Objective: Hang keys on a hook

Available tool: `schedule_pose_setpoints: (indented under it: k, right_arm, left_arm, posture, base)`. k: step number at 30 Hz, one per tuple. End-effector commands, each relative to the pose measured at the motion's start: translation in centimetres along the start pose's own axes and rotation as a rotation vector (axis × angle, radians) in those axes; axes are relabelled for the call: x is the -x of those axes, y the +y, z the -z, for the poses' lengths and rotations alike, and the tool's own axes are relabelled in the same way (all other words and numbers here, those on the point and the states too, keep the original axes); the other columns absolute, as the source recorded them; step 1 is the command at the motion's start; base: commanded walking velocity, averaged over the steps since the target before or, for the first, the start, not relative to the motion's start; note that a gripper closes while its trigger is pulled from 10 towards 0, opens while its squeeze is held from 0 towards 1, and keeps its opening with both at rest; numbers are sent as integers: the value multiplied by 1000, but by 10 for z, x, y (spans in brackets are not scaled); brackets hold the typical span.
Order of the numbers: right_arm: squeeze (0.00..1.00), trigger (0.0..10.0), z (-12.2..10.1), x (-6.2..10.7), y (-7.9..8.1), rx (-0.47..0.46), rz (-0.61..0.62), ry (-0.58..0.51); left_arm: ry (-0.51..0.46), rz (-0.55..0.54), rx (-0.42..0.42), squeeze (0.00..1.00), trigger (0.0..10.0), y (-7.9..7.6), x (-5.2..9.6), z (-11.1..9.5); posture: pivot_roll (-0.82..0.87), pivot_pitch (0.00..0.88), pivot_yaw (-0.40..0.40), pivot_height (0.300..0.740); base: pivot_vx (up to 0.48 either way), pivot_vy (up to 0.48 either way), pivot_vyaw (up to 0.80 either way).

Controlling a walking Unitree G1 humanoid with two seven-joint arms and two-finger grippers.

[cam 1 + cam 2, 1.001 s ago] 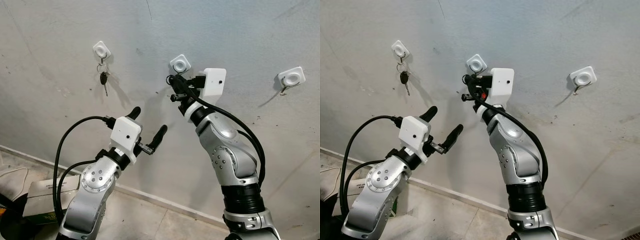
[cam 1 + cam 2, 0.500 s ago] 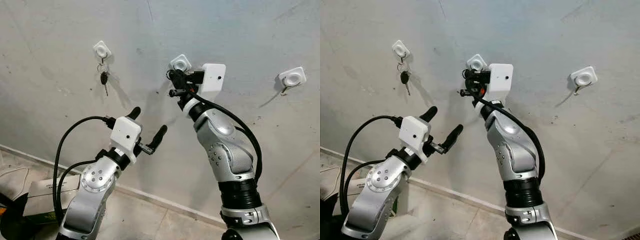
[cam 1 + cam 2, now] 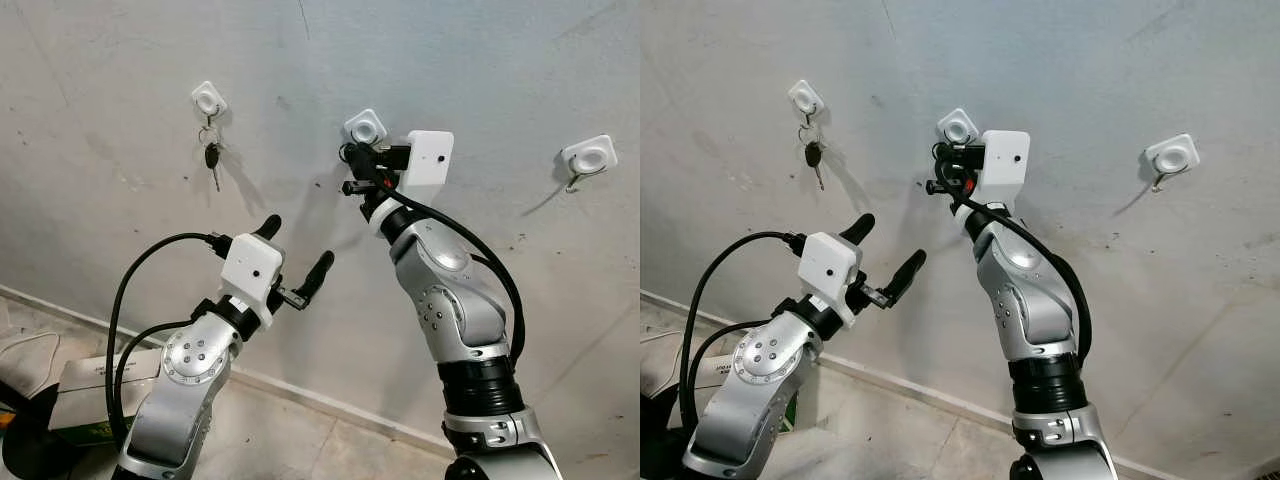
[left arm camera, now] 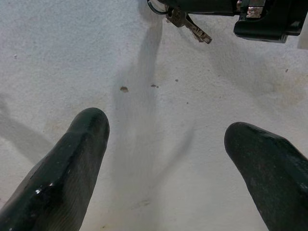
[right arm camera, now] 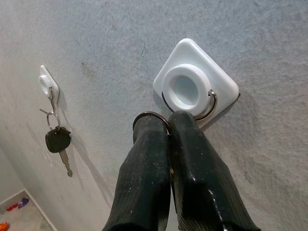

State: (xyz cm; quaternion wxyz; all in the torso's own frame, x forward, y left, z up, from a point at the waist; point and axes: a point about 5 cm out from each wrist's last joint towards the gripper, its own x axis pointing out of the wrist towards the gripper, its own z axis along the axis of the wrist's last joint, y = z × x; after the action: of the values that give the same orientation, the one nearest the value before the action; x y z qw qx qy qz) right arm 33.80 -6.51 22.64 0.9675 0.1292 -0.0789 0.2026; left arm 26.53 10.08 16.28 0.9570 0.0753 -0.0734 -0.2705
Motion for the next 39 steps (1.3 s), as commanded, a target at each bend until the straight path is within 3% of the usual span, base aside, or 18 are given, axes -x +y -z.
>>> schedule_pose_setpoints:
  k: [1, 13, 39]
  right_arm:
    - [0, 10000, -3, 0, -3, 4, 14, -13]
    - [0, 10000, -12, 5, -1, -70, -85, -57]
    - [0, 10000, -3, 4, -3, -2, -52, -19]
  left_arm:
    - [5, -13, -1, 0, 10000, 3, 1, 0]
    - [8, -8, 0, 0, 10000, 3, 0, 0]
    - [9, -1, -5, 0, 10000, 1, 1, 1]
  posture:
    - [95, 0, 33, 740]
    - [94, 0, 34, 740]
    - [97, 0, 33, 740]
  base:
    - [0, 0, 0]
    - [0, 0, 0]
    - [0, 0, 0]
